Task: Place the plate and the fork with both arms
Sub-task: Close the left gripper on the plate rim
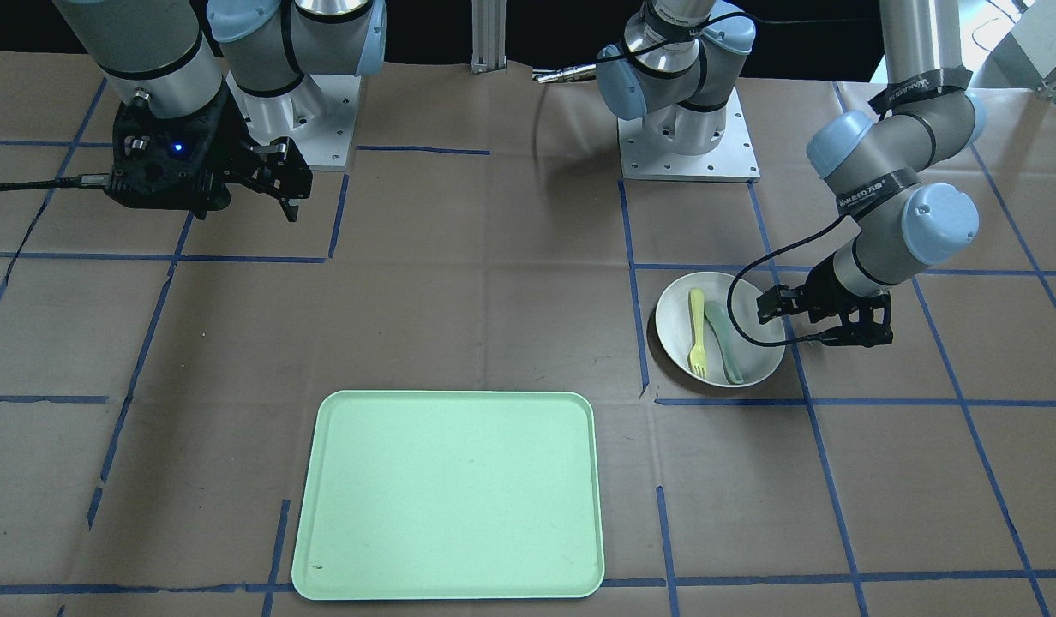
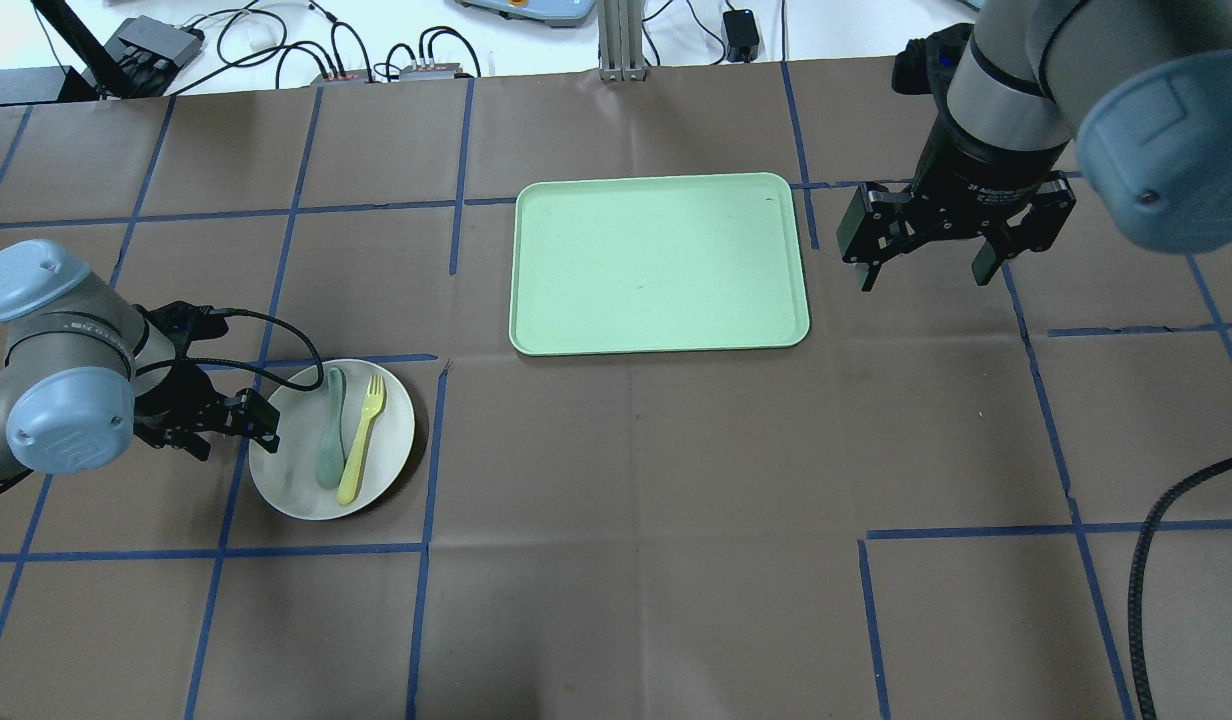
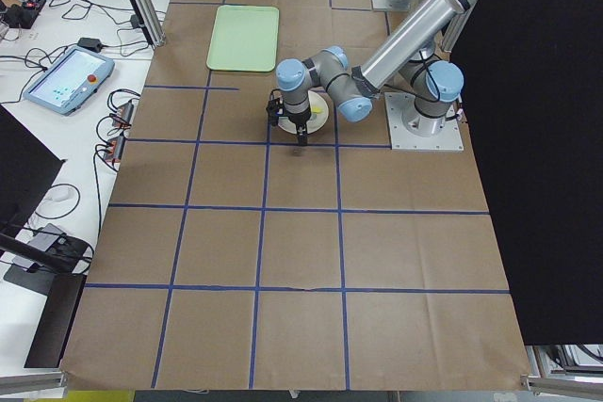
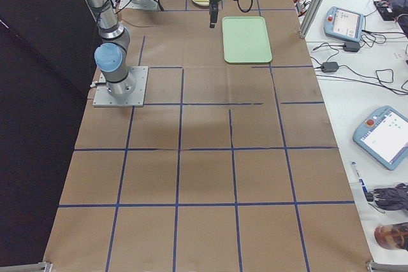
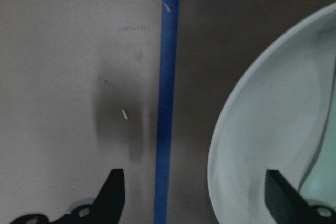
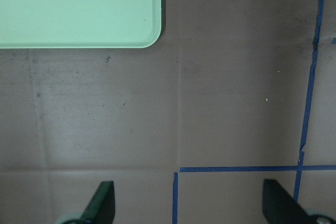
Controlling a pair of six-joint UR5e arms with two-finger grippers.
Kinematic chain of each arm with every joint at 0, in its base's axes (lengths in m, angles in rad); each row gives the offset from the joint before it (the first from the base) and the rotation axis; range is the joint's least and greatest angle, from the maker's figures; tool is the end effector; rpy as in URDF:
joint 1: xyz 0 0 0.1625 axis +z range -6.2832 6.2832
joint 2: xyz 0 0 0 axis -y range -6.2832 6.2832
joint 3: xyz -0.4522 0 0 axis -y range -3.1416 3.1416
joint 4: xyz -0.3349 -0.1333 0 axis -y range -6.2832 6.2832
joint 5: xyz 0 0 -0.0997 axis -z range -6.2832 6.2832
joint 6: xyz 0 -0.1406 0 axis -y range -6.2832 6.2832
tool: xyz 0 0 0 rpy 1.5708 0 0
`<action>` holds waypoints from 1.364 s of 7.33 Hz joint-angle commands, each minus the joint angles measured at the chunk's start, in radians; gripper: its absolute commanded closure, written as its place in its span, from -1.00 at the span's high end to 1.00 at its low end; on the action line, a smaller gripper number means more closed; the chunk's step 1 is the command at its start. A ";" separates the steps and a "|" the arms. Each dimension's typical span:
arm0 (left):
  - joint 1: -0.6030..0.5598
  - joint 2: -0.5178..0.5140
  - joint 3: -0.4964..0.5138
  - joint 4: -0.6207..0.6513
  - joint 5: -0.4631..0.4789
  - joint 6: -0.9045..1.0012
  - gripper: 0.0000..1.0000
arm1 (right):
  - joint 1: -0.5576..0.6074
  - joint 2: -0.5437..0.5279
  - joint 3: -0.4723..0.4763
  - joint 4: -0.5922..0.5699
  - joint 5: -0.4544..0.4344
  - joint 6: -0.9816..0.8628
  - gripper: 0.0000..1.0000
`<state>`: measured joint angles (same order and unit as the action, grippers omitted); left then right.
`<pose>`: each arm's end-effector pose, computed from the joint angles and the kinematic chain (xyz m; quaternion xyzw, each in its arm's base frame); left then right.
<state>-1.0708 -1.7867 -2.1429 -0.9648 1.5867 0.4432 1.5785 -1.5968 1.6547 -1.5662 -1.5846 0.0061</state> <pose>0.0795 -0.4188 0.2105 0.0276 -0.9954 -0.0846 0.0342 0.1345 -0.4123 0.4486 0.0010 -0.9995 -0.0312 0.0071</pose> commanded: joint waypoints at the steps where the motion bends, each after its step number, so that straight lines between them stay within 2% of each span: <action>1: 0.000 -0.010 0.000 -0.002 -0.042 0.000 0.57 | 0.000 0.000 0.000 0.000 0.000 0.000 1.00; 4: 0.002 -0.011 -0.002 -0.009 -0.048 -0.003 0.04 | 0.000 0.000 -0.001 0.000 0.000 0.000 1.00; 6: 0.003 -0.010 -0.002 -0.015 -0.080 -0.001 -0.22 | 0.000 0.000 0.000 0.000 0.000 0.000 1.00; 9: 0.014 -0.010 -0.002 -0.041 -0.079 -0.003 -0.81 | 0.000 0.000 0.000 0.000 0.000 0.000 1.00; 10: 0.014 -0.010 0.000 -0.043 -0.082 -0.003 -0.93 | 0.000 0.000 0.000 0.000 0.000 0.000 1.00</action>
<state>-1.0577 -1.7968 -2.1441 -0.9985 1.5074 0.4408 1.5785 -1.5969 1.6546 -1.5662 -1.5846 0.0061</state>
